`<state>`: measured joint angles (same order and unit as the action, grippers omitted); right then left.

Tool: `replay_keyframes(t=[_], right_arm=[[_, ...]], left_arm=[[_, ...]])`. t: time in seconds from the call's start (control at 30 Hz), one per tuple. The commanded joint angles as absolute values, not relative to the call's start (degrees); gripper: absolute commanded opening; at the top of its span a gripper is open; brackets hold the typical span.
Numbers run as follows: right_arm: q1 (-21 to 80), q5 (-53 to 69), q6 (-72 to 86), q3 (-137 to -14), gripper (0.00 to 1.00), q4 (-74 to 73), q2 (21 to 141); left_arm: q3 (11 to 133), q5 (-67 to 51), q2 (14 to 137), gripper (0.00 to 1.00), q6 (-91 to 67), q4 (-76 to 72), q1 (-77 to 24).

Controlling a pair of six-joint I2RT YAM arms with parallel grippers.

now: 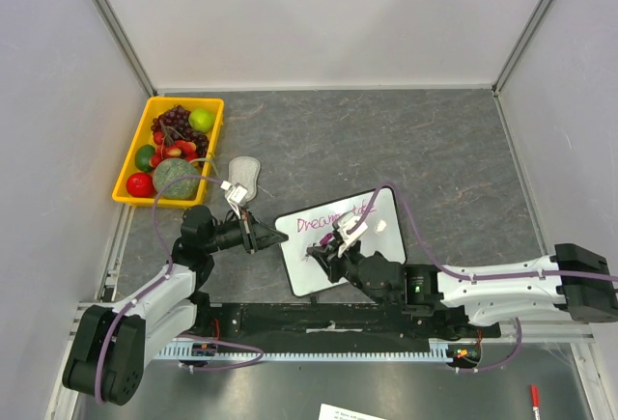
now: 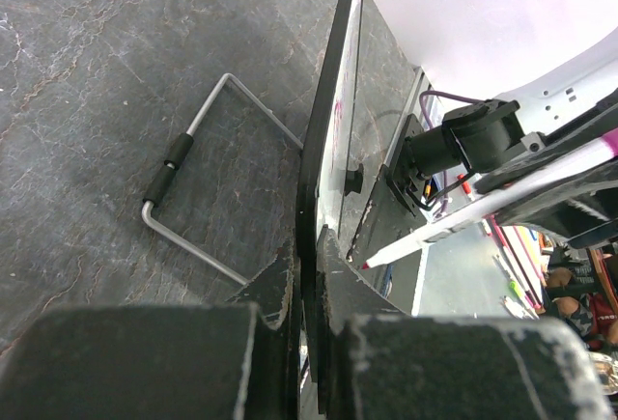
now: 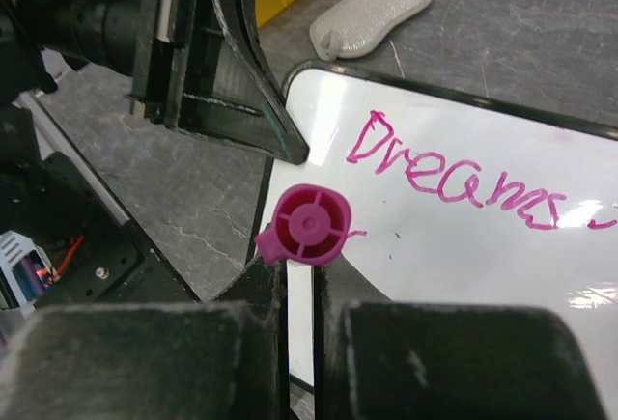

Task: Write a sentence on the whiteboard

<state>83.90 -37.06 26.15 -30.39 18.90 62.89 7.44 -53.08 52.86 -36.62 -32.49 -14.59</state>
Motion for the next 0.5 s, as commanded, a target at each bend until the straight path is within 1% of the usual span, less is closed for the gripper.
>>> replay_keyframes(t=[0.0,0.17,0.47], right_arm=[[84.2,-36.6,24.5,-32.0,0.00,23.3,61.0],[84.0,-38.9,23.0,-35.1,0.00,21.4,64.8],[83.6,-42.4,24.3,-35.7,0.00,19.1,67.6]], left_arm=[[7.7,-51.9,52.6,0.02,-32.1,-32.6,-14.7],[7.7,-51.9,52.7,0.02,-32.2,-32.5,-14.7],[7.7,-51.9,52.7,0.02,-32.2,-32.6,-14.7]])
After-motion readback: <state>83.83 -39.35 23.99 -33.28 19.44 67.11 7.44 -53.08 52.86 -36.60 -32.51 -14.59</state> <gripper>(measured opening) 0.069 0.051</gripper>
